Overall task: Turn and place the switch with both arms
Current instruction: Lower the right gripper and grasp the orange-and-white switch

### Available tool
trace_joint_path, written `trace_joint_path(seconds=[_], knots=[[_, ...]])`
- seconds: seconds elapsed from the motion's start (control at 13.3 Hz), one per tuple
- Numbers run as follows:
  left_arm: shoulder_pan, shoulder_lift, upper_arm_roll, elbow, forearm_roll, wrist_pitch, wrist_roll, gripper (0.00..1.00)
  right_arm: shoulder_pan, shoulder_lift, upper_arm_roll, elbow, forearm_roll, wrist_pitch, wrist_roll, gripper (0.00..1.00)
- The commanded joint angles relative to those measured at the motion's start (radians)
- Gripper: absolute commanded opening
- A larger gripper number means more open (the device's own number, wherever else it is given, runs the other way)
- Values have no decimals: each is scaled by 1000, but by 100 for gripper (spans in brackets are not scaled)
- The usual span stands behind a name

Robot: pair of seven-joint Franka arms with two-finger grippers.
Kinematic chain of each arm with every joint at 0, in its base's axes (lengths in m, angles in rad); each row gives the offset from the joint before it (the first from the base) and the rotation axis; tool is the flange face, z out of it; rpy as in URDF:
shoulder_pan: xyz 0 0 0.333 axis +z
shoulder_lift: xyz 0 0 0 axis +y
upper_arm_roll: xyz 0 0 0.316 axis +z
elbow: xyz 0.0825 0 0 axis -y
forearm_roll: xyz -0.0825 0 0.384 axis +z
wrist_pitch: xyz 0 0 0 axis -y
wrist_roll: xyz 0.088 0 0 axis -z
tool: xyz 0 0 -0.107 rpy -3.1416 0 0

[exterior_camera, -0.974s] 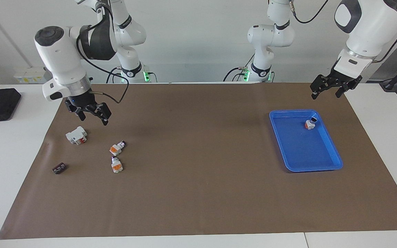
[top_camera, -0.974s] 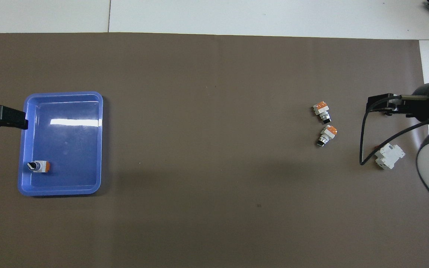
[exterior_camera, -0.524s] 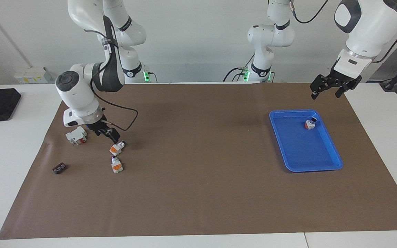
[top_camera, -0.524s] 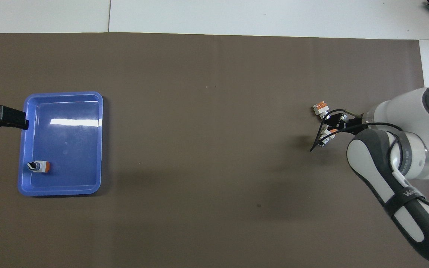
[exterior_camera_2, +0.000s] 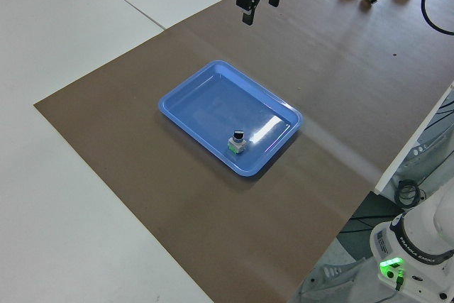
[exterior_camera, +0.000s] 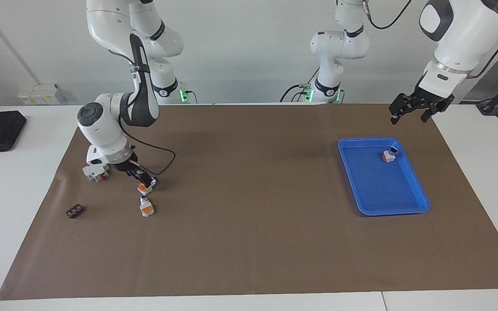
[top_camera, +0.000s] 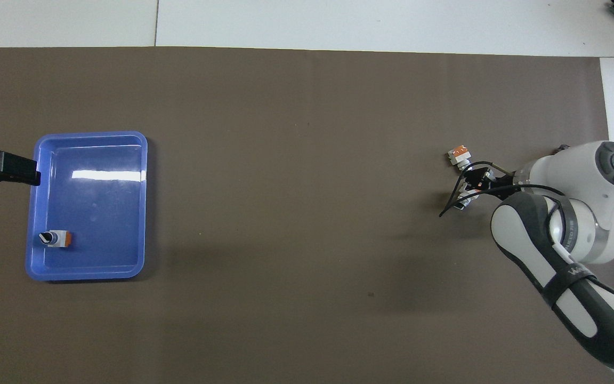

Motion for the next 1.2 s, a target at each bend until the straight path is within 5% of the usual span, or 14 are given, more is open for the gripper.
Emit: trace_joint_path(seconds=[0.0,0.3,0.45,0.52,0.6,0.97,1.12], knots=[[-1,-20,1,-16,17,4,7,100,5,48,3,32,24,40,36,100],[4,-23,1,-19,17,5,2,100,-1,61,3,30,24,23,19,99],[3,-23,1,-18,17,8,5,100,-2,59,3,23,24,22,10,86],[7,-23,3,-16,17,8,5,100,-4,59,3,15,24,19,-5,53],[14,-23,3,-16,17,7,5,100,-5,59,3,18,24,11,-13,2],[11,-26,-5,-28,16,13,5,100,-8,62,5,127,42,-163,-1,0],[13,-26,-5,-30,11,15,2,100,-1,50,3,211,304,-289,49,0]])
